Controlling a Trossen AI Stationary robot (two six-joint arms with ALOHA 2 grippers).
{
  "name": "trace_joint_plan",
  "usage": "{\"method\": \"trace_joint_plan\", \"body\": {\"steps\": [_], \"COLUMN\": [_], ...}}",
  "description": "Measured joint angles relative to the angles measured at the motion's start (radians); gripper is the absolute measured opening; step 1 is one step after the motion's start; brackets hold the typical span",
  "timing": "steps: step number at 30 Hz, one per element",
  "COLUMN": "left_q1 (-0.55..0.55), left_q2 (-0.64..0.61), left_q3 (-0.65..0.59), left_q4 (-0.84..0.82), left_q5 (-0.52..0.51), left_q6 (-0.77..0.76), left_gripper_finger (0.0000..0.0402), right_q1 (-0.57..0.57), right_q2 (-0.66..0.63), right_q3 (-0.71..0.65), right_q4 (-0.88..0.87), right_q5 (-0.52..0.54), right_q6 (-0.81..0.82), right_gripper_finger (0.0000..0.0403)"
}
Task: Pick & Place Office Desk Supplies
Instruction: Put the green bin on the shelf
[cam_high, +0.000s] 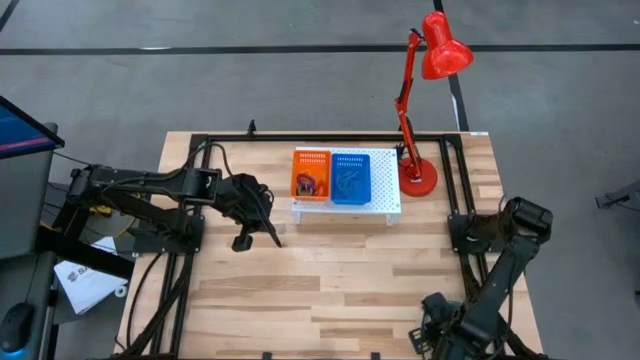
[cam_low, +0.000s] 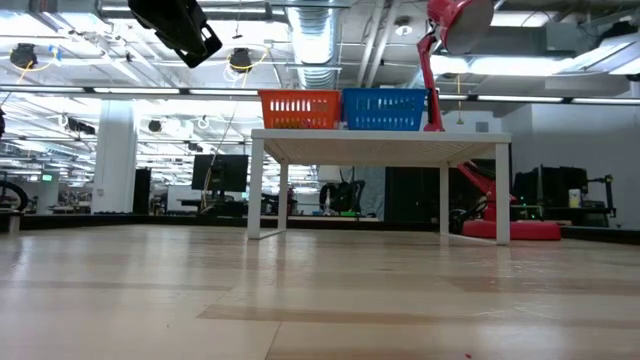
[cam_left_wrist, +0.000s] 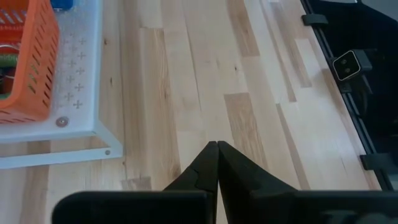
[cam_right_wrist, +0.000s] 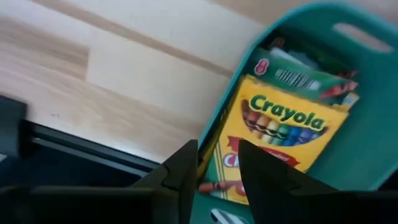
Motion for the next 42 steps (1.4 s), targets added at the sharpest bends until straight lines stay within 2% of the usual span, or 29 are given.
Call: {"method": "trace_joint_plan", "body": {"steps": [9,22,42], "left_q1": [0.0,0.001,0.001], "left_q2": [0.0,0.0,0.0], "left_q3": [0.0,0.0,0.0], "left_q4": [0.0,0.002,0.003], "left_q5": [0.0,0.001,0.001], "left_q6": [0.0,0.0,0.0], "left_gripper_finger": [0.0,0.0,0.0], "right_q1": [0.011,-0.016,-0.037], "right_q2": [0.064,0.065,0.089], "right_q3": [0.0,0.0,0.001], "right_q4": [0.07,0.075,0.089], "right_q5": [-0.026,0.006,-0.035], "right_q6": [0.011,0.013,-0.013], "right_gripper_finger": [0.0113,0.0113,0.0113]}}
